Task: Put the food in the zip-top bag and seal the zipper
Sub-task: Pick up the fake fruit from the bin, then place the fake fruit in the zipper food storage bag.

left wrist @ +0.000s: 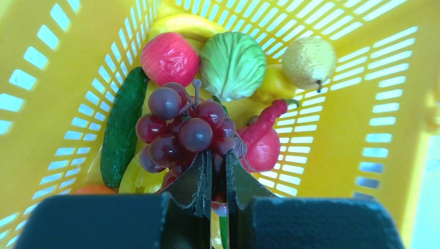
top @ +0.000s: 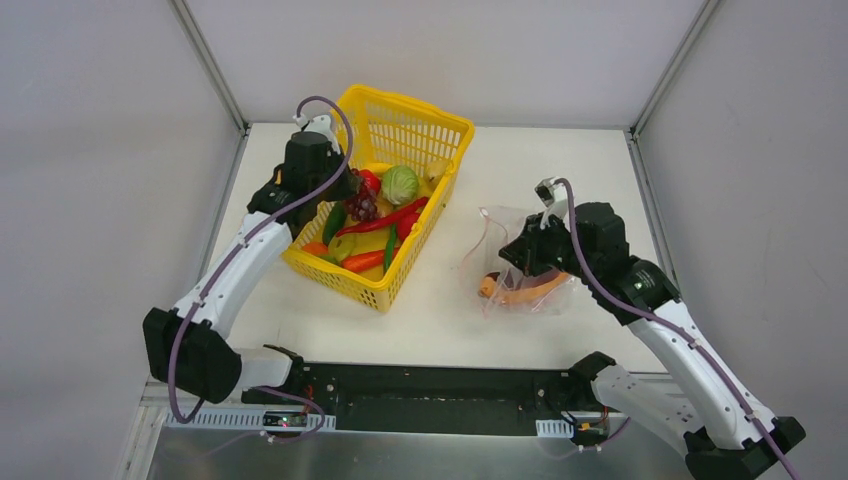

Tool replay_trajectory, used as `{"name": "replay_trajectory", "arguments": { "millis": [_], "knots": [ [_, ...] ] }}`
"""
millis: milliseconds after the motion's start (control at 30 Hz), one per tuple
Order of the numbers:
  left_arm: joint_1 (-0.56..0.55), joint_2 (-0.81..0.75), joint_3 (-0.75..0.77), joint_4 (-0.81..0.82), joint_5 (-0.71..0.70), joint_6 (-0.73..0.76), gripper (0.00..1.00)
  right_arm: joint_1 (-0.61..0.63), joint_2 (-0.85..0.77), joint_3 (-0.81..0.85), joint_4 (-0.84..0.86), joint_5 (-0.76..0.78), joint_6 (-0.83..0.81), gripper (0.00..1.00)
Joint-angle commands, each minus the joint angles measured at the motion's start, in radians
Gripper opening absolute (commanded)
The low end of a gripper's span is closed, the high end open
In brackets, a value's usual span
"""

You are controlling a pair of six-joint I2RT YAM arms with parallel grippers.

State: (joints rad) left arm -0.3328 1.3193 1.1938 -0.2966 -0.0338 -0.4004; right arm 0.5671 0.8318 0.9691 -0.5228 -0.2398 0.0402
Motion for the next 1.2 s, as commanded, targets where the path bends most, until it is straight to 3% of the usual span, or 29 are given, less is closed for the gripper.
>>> {"name": "replay_trajectory", "arguments": {
  "millis": [0,300,800,1167],
  "knots": [
    [-0.003,-0.114,0.012,-0.001,0.059,0.027,0.00,0.000,-0.032,0.003,0.069,0.023,0.038,0.00],
    [-0.015,-0.225,0.081,-0.051,0.170,0.010,0.00,0.000,-0.058,-0.003,0.086,0.040,0.068,0.00],
    [-0.213,-0.334,0.237,-0.060,0.210,-0.004,0.00,0.000,-0.057,-0.028,0.161,0.090,0.191,0.00],
    [-0.341,-0.323,0.216,0.120,0.240,-0.112,0.00,0.000,-0.065,-0.056,0.248,0.093,0.300,0.00]
  ]
}}
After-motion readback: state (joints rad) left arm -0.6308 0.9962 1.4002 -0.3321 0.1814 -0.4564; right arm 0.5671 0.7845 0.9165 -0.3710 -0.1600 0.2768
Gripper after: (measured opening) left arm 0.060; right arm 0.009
